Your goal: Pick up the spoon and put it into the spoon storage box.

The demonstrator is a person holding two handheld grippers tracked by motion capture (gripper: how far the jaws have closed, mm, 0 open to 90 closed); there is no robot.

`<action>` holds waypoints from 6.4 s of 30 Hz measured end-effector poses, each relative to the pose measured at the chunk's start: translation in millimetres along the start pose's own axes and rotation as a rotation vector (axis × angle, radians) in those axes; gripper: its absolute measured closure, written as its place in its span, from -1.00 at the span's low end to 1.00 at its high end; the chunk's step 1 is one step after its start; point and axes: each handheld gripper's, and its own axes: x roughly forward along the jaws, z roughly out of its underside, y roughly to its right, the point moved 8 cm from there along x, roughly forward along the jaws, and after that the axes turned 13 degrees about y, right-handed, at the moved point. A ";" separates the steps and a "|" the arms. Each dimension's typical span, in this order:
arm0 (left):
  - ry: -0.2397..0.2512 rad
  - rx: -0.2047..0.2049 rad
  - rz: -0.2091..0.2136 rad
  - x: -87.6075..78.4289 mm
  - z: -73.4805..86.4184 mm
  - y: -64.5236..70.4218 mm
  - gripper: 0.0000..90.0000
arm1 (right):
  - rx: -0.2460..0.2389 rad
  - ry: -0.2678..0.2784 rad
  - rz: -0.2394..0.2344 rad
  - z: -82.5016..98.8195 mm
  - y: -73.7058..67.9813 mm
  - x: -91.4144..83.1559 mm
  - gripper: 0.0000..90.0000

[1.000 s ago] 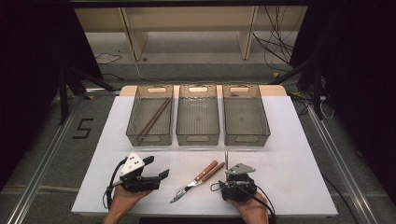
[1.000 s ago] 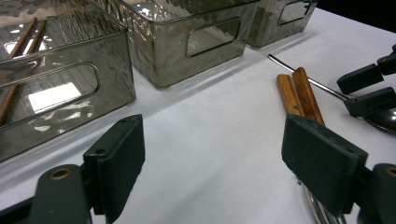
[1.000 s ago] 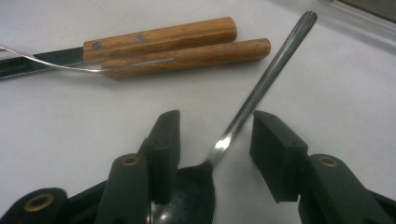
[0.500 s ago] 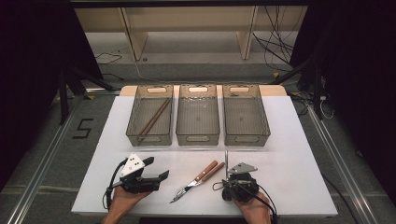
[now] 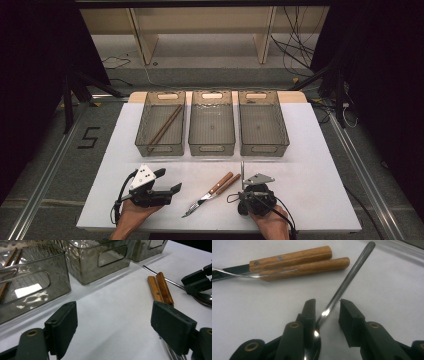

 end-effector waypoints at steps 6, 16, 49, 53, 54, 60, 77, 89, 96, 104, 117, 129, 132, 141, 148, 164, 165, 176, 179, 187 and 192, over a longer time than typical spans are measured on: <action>-0.002 0.003 0.001 -0.1 -0.1 0.5 -0.53 | 0.021 -0.058 0.006 -3.5 1.1 1.7 0.60; 0.003 -0.003 0.001 -0.1 -0.1 0.5 -0.53 | 0.046 -0.058 0.023 -4.1 4.7 2.1 0.77; -0.005 -0.003 0.009 -0.4 0.0 1.9 -0.52 | 0.060 -0.136 0.059 -6.7 8.3 2.5 0.81; -0.003 -0.003 0.008 -0.7 -0.4 1.9 -0.51 | 0.064 -0.142 0.054 -7.2 9.3 1.3 0.85; -0.002 -0.003 0.009 -0.7 -0.3 1.8 -0.51 | 0.063 -0.141 0.054 -7.3 10.3 0.5 0.86; -0.008 -0.004 0.013 -0.2 0.2 2.5 -0.51 | 0.096 -0.137 0.025 -8.8 17.9 -3.9 0.91; -0.012 0.000 0.020 0.6 0.5 3.8 -0.51 | 0.085 -0.141 0.046 -16.0 30.3 -8.7 1.00; -0.012 0.000 0.020 0.0 -0.1 4.5 -0.50 | 0.077 -0.139 0.059 -15.8 31.1 -6.2 0.98; -0.011 -0.005 0.019 -0.1 -0.3 4.2 -0.50 | 0.076 -0.149 0.064 -14.0 30.9 -3.4 0.98; -0.007 -0.007 0.015 -0.6 -0.8 3.3 -0.50 | 0.091 -0.125 0.042 -17.2 30.8 -7.0 1.00; 0.001 -0.013 0.018 -0.6 -1.2 2.4 -0.52 | 0.105 0.031 -0.024 -61.7 34.7 -41.3 1.00; 0.005 -0.018 0.017 -1.4 -1.3 1.0 -0.52 | 0.111 0.126 -0.084 -116.1 32.7 -35.0 1.00; 0.004 -0.018 0.018 -1.2 -1.2 1.2 -0.53 | 0.116 0.140 -0.091 -128.3 33.1 -30.8 1.00; 0.008 -0.020 0.019 -1.5 -1.6 1.1 -0.53 | 0.131 0.163 -0.112 -163.0 31.7 -9.0 1.00; 0.014 -0.024 0.018 -1.4 -1.7 0.9 -0.53 | 0.139 0.168 -0.118 -182.4 32.4 12.3 1.00; 0.019 -0.029 0.027 -1.5 -1.7 1.3 -0.54 | 0.177 0.167 -0.114 -213.0 40.5 51.6 1.00; 0.020 -0.030 0.028 -1.6 -1.7 1.4 -0.54 | 0.178 0.167 -0.111 -214.7 40.8 54.0 1.00; 0.041 -0.044 0.032 -2.6 -3.4 0.7 -0.55 | 0.190 0.148 -0.098 -227.7 39.9 74.8 1.00; 0.041 -0.045 0.033 -2.6 -3.4 1.0 -0.55 | 0.193 0.141 -0.092 -229.3 38.7 80.3 1.00; 0.046 -0.047 0.033 -2.5 -3.7 0.8 -0.59 | 0.198 0.127 -0.081 -228.2 38.6 93.4 1.00; 0.055 -0.052 0.033 -2.8 -4.5 0.8 -0.59 | 0.200 0.124 -0.082 -226.8 36.7 98.7 1.00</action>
